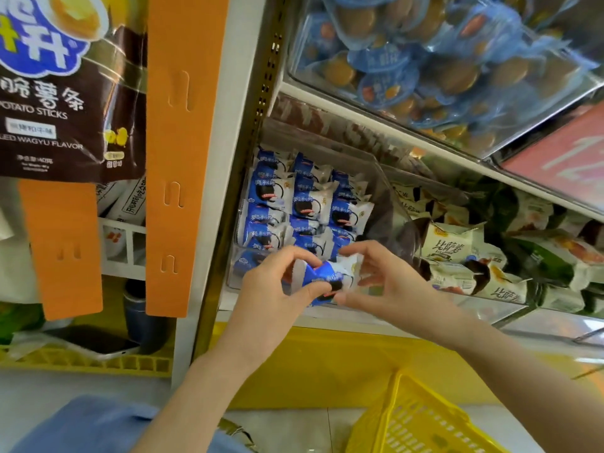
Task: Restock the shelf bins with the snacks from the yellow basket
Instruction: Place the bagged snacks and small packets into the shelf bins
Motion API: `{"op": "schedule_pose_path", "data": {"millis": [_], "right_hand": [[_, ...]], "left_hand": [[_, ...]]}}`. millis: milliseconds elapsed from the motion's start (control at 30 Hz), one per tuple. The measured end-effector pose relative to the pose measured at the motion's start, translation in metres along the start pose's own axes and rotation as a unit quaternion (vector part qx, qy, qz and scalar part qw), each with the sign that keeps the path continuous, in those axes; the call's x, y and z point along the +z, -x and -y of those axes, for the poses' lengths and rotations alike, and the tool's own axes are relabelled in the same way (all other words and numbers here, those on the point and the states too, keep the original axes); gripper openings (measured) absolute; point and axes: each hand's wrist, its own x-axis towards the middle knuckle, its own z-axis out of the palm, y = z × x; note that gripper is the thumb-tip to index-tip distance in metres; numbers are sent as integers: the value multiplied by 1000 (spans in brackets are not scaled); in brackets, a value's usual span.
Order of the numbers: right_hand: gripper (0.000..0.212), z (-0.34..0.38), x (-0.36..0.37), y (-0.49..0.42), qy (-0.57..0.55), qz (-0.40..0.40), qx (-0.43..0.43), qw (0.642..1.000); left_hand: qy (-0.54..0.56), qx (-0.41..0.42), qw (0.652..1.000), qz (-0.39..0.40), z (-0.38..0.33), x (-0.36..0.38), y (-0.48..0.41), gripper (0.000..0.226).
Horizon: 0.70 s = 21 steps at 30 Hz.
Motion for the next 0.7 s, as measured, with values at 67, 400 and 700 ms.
{"op": "schedule_pose_path", "data": {"millis": [67, 400, 700], "right_hand": [[49, 2, 2, 1, 65, -16, -42, 997], [35, -19, -41, -48, 169, -207, 35, 963], [40, -43, -36, -123, 294, -86, 94, 947]], "left_hand": [[-37, 39, 998, 20, 0, 2, 4, 26], [-356, 124, 926, -24, 0, -2, -32, 34], [-400, 166, 901, -20, 12, 1, -24, 26]]}}
